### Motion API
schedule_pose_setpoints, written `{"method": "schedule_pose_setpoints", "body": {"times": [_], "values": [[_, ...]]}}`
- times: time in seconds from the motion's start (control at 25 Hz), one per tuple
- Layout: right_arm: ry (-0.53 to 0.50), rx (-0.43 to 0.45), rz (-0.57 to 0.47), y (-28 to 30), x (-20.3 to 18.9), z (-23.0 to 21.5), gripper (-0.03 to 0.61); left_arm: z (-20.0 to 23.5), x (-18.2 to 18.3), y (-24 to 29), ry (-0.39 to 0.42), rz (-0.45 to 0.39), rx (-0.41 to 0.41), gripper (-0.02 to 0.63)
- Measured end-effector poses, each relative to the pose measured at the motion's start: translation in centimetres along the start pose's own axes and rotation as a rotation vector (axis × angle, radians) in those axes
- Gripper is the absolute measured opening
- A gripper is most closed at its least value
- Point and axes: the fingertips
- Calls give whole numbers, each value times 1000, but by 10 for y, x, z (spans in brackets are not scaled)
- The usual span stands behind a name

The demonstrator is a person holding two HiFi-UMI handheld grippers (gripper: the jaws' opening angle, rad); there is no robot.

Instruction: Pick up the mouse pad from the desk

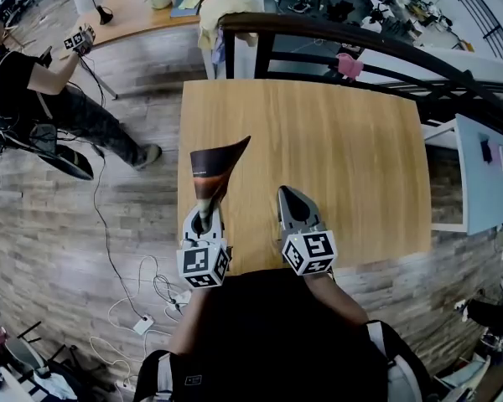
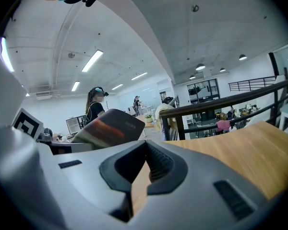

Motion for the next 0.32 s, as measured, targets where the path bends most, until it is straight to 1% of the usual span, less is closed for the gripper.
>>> {"method": "schedule_pose_setpoints", "body": {"times": [0.32], "values": [[-6, -1, 9, 0, -2, 4, 31, 2, -2, -2, -9, 6, -3, 43]]}}
Point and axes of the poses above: the fingertips, and each gripper's own axes: y forward along the fingers, z to its left, x out of its top, and after that the axes turned 8 degrees about z, right-handed
